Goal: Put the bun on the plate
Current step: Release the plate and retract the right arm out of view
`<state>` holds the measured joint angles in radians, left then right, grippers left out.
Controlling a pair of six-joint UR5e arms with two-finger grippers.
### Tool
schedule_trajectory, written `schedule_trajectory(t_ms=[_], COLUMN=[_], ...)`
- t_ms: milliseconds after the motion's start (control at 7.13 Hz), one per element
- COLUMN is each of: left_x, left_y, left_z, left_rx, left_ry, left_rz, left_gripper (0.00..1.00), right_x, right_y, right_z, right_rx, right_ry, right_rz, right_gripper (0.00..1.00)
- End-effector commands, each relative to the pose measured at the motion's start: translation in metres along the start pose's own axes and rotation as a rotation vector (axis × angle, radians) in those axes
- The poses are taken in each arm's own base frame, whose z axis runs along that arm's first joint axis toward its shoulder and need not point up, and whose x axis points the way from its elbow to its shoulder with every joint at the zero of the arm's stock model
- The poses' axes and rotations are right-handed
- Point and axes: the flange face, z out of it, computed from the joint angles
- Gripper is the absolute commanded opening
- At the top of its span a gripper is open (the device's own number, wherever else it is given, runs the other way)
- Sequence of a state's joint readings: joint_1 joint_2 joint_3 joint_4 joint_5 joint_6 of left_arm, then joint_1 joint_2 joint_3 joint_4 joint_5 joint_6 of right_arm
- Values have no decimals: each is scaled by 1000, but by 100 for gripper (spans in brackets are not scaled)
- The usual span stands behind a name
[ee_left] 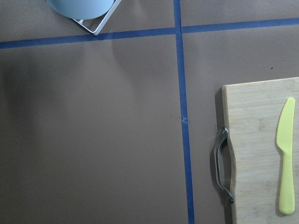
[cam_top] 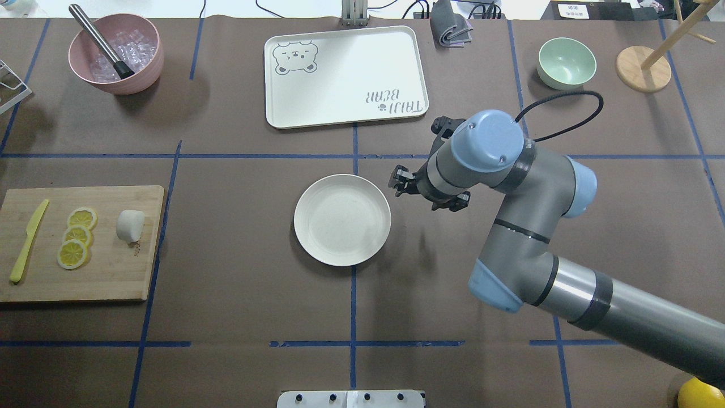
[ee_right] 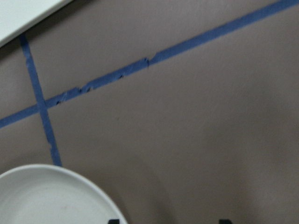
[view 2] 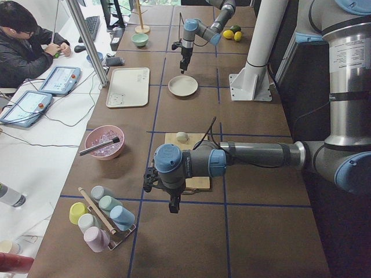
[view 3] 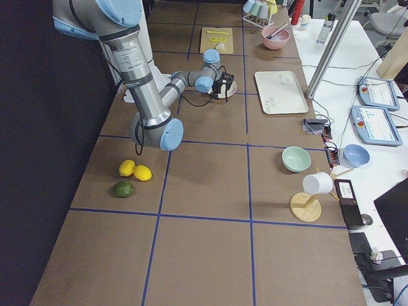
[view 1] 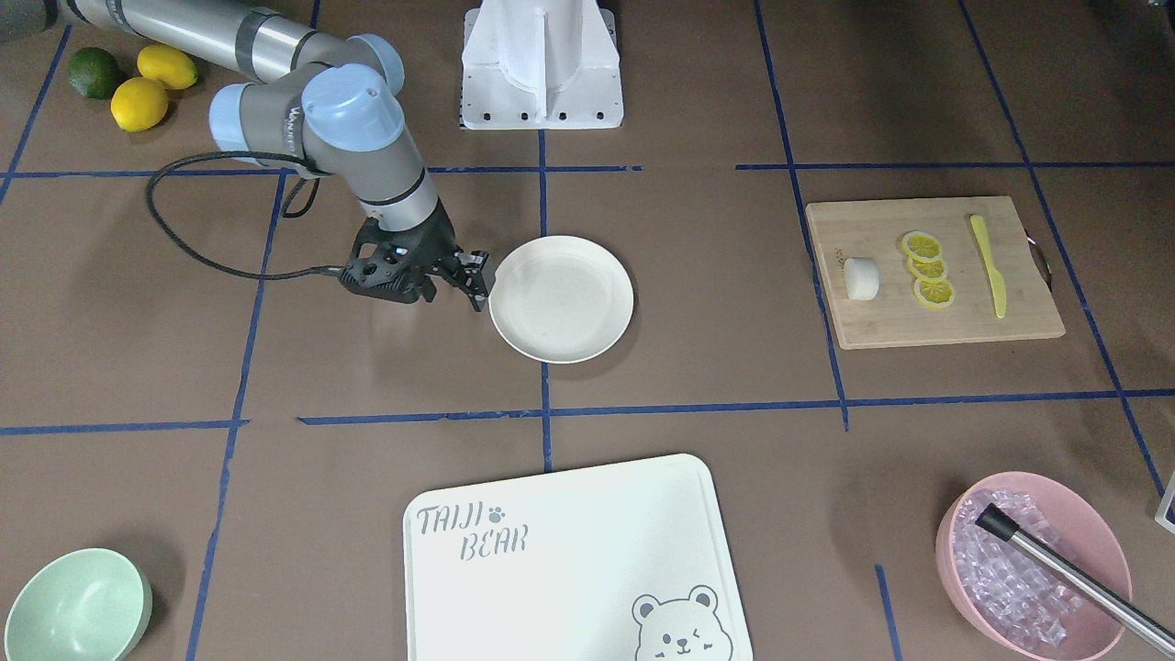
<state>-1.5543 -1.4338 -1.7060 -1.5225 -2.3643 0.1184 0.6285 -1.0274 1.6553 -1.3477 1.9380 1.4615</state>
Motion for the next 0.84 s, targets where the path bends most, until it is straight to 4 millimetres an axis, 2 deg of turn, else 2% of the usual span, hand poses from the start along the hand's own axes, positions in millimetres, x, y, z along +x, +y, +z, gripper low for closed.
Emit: schedule_trajectory(t_ms=[0,140,280,421,561,701], left_x=[23,37,39,40,42,42], left_y=[-11,-14,-18,-32,-35,-36], left_z=[-4,-10,-11,-13,-15,-15], left_rx=[17,31,34,36,40,45], left_ry=[9,-1,-3,-5,-3,-4], left_rz=[62,95,95,92,95,99], left_gripper=[100,100,100,100,100,100], right_x=[63,104,183,284,377,451], right_y=[-86,-123,-153,-189,-211,-215], right_z=[-30,-45,-63,-93,-126,-150], right_rx=[-31,-55,-57,-110,-130,-142], right_ry=[152,206,253,256,261,278], right_rz=[-150,-255,-344,-459,-553,-618], right_gripper=[100,100,100,100,100,100])
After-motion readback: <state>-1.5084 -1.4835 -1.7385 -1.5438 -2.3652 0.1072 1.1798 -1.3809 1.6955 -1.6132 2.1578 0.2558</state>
